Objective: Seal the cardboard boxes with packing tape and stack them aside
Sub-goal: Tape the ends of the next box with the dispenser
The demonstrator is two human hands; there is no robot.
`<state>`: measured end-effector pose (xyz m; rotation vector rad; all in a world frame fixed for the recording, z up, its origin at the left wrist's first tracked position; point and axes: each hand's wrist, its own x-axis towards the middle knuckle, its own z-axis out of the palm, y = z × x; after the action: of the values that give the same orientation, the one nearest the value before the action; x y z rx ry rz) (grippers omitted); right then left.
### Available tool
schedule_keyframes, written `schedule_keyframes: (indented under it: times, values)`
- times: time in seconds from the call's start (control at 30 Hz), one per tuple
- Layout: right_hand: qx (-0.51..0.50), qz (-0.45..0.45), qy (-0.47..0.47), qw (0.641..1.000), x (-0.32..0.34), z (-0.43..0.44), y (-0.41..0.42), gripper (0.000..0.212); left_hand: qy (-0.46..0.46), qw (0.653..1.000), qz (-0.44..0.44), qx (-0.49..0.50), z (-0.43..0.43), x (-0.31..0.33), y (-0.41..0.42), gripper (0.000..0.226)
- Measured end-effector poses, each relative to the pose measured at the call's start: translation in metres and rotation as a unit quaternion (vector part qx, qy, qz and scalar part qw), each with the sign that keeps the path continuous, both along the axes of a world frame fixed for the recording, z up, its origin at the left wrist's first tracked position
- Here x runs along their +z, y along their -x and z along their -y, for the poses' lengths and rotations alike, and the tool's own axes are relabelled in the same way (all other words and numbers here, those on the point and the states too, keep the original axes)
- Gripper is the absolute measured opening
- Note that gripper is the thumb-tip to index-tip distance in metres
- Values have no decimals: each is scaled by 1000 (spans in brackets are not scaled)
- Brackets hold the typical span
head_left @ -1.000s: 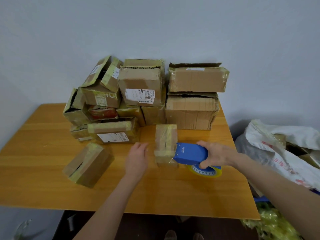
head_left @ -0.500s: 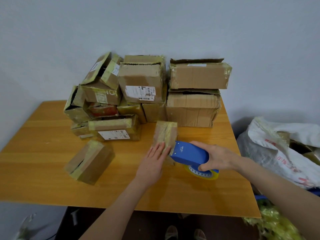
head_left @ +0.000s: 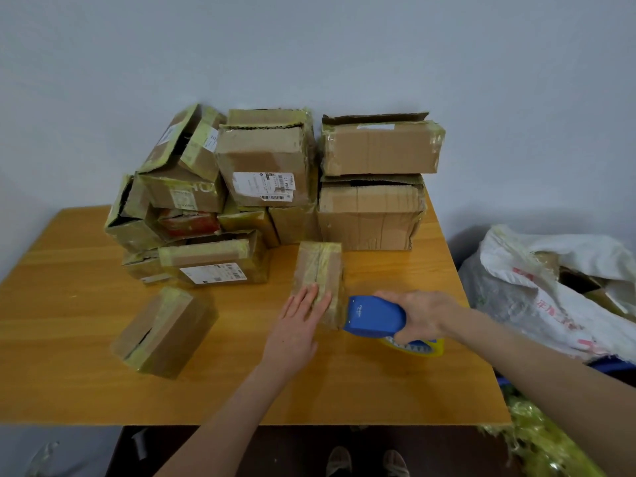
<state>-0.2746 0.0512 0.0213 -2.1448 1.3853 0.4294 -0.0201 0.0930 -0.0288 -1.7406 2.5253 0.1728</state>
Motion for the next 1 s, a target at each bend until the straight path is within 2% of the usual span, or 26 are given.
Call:
schedule_keyframes:
  times: [0.23,0.43,0.5,0.6,0.7,0.83,1.0]
  values:
    - [4,-42,-42,998,4,24,-21,82,4,1000,0,-1,1,-1,0,88]
    - [3,-69,-86,994,19,35,-35,65,3,1000,2,-2,1,-1,0,87]
    - [0,-83,-92,992,26,36,-42,66,0,1000,1,-5,1,0,0,86]
    - [2,-109,-85,990,33,32,-50,69,-3,1000,-1,-2,0,3,0,86]
    - [27,-127,-39,991,35,25,-50,68,3,1000,-2,0,-3,3,0,87]
    - [35,-119,-16,992,28,20,-43,67,3,1000,-2,4,-7,3,1,87]
    - [-13,-84,-64,994,27,22,-39,71,-5,1000,-2,-3,0,5,2,87]
